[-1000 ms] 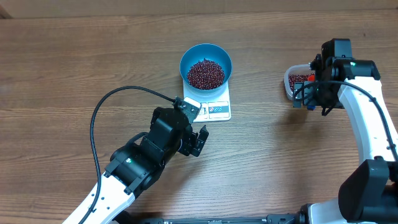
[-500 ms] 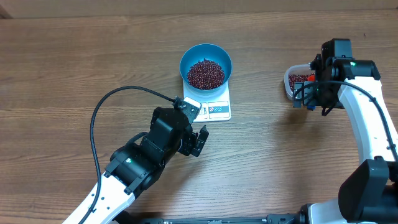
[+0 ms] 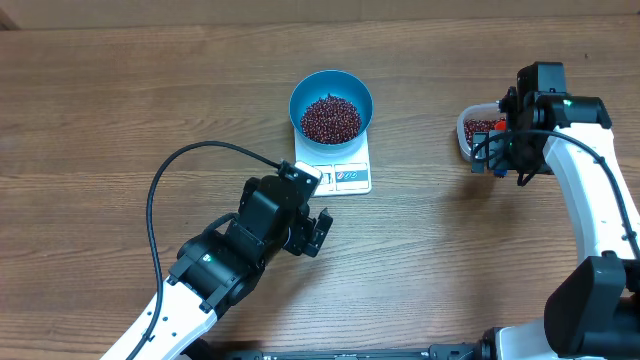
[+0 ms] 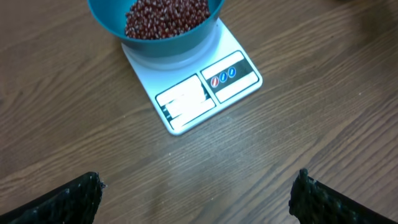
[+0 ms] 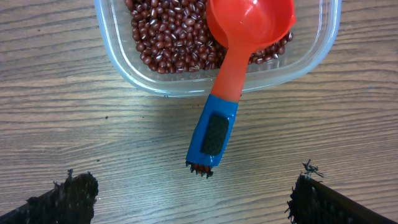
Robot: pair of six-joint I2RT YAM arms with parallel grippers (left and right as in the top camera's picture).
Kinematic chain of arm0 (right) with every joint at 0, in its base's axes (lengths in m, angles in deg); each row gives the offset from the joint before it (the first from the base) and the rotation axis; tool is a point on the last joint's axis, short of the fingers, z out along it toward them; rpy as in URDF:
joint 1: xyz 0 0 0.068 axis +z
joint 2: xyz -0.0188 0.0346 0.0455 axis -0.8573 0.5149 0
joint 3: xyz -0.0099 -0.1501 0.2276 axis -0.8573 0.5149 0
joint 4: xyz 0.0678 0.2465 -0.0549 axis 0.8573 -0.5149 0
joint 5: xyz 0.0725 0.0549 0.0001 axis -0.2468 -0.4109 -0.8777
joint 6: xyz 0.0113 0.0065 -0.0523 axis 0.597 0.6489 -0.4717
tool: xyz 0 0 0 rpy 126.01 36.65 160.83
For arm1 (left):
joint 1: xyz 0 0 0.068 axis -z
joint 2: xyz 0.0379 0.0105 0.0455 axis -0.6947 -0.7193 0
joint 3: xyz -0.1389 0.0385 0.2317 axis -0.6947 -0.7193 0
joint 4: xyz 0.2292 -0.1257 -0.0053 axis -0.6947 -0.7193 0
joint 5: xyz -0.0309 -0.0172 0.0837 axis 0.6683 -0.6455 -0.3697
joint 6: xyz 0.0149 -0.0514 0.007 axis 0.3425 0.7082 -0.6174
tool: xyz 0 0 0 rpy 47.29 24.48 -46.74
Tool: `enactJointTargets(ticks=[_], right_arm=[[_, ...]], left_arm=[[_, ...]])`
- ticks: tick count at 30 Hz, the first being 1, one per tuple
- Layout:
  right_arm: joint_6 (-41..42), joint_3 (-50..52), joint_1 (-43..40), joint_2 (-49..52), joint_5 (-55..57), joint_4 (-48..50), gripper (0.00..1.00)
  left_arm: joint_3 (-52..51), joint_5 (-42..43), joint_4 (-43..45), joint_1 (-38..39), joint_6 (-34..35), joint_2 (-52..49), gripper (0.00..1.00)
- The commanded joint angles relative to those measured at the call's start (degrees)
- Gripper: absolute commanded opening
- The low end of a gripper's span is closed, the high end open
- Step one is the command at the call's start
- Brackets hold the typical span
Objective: Scoop item into bowl and weigh 150g on scale
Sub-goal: 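Move the left gripper forward toward the scale's front display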
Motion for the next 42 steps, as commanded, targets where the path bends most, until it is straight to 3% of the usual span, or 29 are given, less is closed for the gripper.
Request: enactJointTargets(ticks=[1, 6, 13, 20, 23, 30, 42], right_arm=[[-0.22, 0.39, -0.20, 0.33, 0.42, 0.31, 1.00], [-0.22, 0.39, -0.20, 0.33, 0.42, 0.31, 1.00], [-0.24, 0.39, -0.20, 0.33, 0.42, 0.33, 1.00], [-0.24, 0.39, -0.20, 0.33, 0.42, 0.31, 1.00], [-0.22, 0.39, -0.20, 0.33, 0.42, 0.31, 1.00], [-0.22, 0.39, -0.20, 0.33, 0.42, 0.33, 1.00], [-0.22, 0.39, -0.20, 0.33, 0.42, 0.31, 1.00]], left_arm=[[0.00, 0.55, -0.20, -0.26, -0.92, -0.42, 1.00], [-0.02, 1.38, -2.47, -0.26, -0.57, -0.74, 1.00], [-0.02, 12.37, 0.55, -0.26, 1.84, -5.68, 1.00], [-0.02, 7.08, 3.37, -0.35, 25.27, -15.65, 1.00], [-0.02, 5.38, 3.21, -0.35, 31.08, -19.74, 0.99], [-0.02, 5.35, 4.11, -0.35, 33.46, -25.18, 1.00], [0.00, 3.43, 5.57, -0.35, 33.40, -25.46, 0.99]])
